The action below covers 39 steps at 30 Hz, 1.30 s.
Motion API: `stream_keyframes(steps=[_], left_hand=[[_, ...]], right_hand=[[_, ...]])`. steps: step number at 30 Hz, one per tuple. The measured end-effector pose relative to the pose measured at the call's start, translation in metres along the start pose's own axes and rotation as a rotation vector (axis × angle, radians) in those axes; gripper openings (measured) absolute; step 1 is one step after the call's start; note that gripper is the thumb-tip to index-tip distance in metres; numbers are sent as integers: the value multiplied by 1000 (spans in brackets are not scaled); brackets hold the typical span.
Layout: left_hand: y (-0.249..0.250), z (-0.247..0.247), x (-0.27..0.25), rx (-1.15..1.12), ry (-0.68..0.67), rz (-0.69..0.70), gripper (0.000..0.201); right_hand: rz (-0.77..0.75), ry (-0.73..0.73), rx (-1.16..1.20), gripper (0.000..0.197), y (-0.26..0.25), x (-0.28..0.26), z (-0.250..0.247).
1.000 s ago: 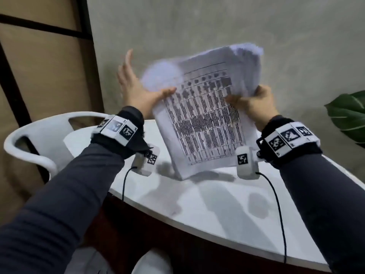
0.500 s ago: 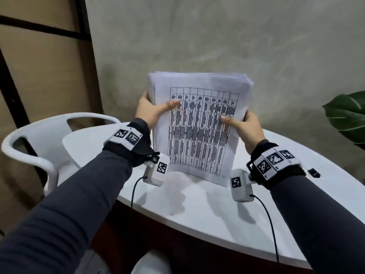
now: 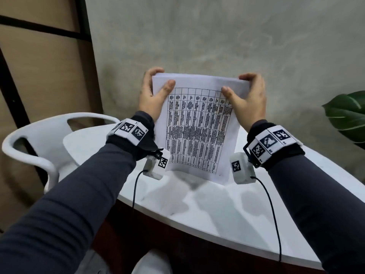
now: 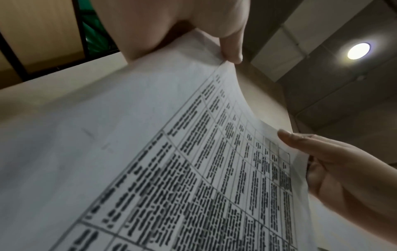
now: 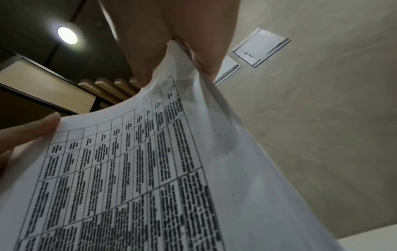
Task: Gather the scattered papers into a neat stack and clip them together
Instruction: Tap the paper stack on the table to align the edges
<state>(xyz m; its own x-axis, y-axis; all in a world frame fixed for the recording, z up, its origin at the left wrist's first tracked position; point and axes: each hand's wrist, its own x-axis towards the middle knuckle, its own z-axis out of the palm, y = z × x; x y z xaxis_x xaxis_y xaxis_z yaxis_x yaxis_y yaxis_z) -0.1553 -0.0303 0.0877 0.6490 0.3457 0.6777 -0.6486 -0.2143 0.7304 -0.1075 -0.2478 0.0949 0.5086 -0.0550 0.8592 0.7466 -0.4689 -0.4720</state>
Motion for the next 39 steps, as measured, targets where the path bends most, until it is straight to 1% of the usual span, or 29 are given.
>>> stream_keyframes(steps=[2,3,4,5,7,8,11,12,15,16,18,21,22,23,24,25,26,27,28,29,30,31,32,33,34,35,36,38,39], left_hand=[[-1,2,0,22,2,14,29],[-2,2,0,43,3,33,31],[-3,2,-1,52,-1,49,31],[-5,1,0,39,-17,49,28],[-5,0,0,-13,-40,38,22],[-6,-1,1,-30,-40,42,23],[-9,-1,2,48,-43,95,40],[-10,-2,2,65,-48,112,40],[-12,-2,3,41,-56,87,23],[-12,-2,3,58,-61,88,24],[-11,0,3,111,-85,118,36],[-14,5,5,159,-56,149,47],[-15,5,6,163,-35,153,48],[-16,5,8,158,-21,157,48],[-16,4,8,146,-19,163,48],[-16,3,9,137,-25,175,48],[-16,3,8,130,-33,191,48],[-16,3,7,124,-47,203,48],[-15,5,5,117,-65,216,47],[-14,7,2,114,-79,229,46],[-13,9,-1,111,-88,249,48],[-14,9,-2,116,-93,264,48],[-13,9,-3,121,-92,276,48],[-13,7,-4,137,-90,272,49],[-11,4,-6,152,-85,251,54],[-13,-2,-7,196,-79,219,67],[-15,-10,-8,260,-64,181,84],[-27,-32,-9,456,-11,68,115],[-37,-44,-9,503,17,-32,126]], right_hand=[[-28,-42,44,58,-1,0,0],[-48,-87,25,57,-1,0,0],[-64,-124,-19,51,1,1,0],[-65,-138,-62,45,3,2,-1],[-44,-106,-86,42,4,4,-3],[-31,-87,-81,41,4,4,-4],[-20,-81,-79,42,1,4,-2],[-23,-83,-84,43,0,4,0],[-19,-71,-78,45,-2,5,1],[-15,-69,-74,46,-3,5,2],[-11,-69,-70,49,-5,4,2],[25,-99,-67,58,-12,2,3],[54,-119,-111,65,-14,2,3],[83,-129,-241,76,-18,2,3],[92,-133,-430,88,-24,2,3],[61,-138,-604,97,-33,2,3],[-12,-157,-707,104,-43,4,5],[-100,-202,-743,109,-53,7,9],[-173,-281,-742,110,-62,12,14],[-222,-390,-734,106,-70,17,20],[-253,-515,-734,98,-76,23,26],[-265,-635,-741,83,-82,27,32],[-264,-721,-757,64,-85,30,36],[-269,-758,-761,48,-87,33,38],[-276,-747,-739,36,-86,35,37],[-271,-706,-693,30,-83,38,33],[-238,-646,-619,27,-76,41,26],[-68,-530,-346,24,-54,49,8],[50,-485,-161,24,-42,50,-3]])
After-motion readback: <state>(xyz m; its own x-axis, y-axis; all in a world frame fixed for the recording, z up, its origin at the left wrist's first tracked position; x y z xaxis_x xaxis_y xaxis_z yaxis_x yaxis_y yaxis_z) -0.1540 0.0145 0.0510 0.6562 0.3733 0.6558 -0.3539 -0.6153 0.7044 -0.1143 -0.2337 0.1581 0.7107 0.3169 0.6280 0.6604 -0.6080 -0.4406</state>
